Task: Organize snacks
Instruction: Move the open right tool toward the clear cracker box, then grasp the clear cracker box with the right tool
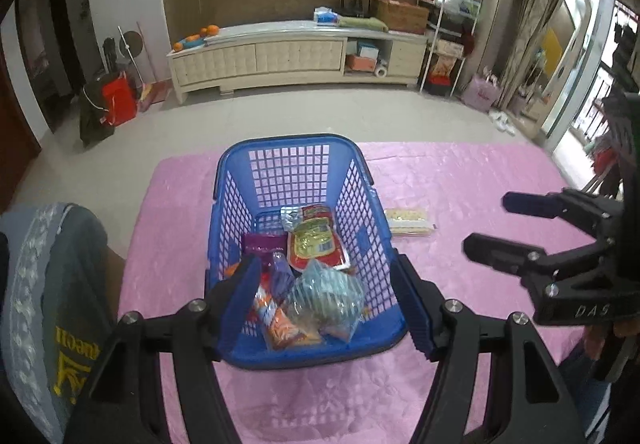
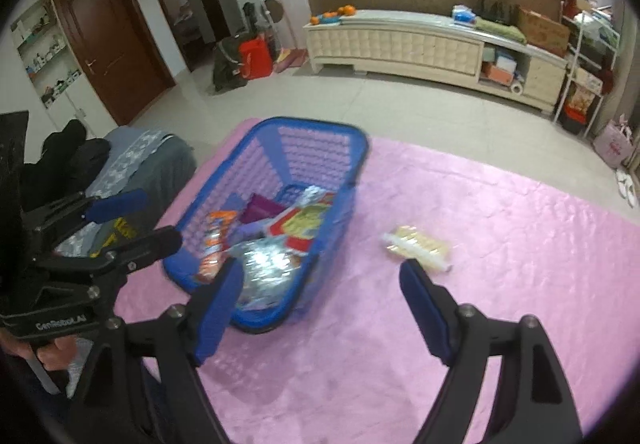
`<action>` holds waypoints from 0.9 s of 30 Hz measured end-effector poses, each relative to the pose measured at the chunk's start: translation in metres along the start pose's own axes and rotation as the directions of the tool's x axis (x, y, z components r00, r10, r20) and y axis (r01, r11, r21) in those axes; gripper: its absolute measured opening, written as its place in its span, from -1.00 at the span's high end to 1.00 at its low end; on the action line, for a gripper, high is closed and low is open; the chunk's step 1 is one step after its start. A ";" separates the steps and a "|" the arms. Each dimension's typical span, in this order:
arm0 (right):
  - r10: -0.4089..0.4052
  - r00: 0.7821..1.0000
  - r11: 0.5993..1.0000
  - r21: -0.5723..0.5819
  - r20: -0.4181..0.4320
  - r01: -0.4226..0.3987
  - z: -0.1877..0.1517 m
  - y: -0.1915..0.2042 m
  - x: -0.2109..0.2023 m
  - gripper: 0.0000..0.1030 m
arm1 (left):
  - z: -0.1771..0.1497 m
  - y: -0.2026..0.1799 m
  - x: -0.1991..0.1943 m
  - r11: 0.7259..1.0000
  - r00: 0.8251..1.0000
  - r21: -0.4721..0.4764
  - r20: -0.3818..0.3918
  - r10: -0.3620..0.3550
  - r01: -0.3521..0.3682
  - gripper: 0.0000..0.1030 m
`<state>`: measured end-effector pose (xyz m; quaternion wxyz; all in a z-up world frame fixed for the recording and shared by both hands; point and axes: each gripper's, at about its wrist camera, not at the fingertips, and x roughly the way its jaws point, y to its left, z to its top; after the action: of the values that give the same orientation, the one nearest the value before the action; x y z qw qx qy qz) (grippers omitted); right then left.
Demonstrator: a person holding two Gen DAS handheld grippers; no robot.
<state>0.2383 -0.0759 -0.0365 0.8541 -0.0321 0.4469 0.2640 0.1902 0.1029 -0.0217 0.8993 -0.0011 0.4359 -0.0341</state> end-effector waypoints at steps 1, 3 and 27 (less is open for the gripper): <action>-0.006 1.000 1.000 0.011 -0.010 0.006 0.002 -0.007 0.005 -0.64 | 0.001 -0.001 0.004 1.000 1.000 0.001 -0.003 0.013 -0.013 -0.26; -0.002 1.000 0.999 0.037 -0.023 0.002 0.005 -0.022 0.012 -0.64 | 0.005 -0.003 0.012 1.000 1.000 0.002 -0.004 0.017 -0.017 -0.26; -0.074 0.987 0.970 -0.241 -0.142 0.038 0.010 -0.088 0.132 -0.93 | 0.043 0.023 0.128 0.985 0.974 -0.073 -0.178 0.141 -0.156 -0.68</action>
<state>0.3488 -0.0933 -0.1498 0.8153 -0.1666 0.4739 0.2882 0.3040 0.1163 -0.0958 0.8574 -0.0044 0.5119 0.0522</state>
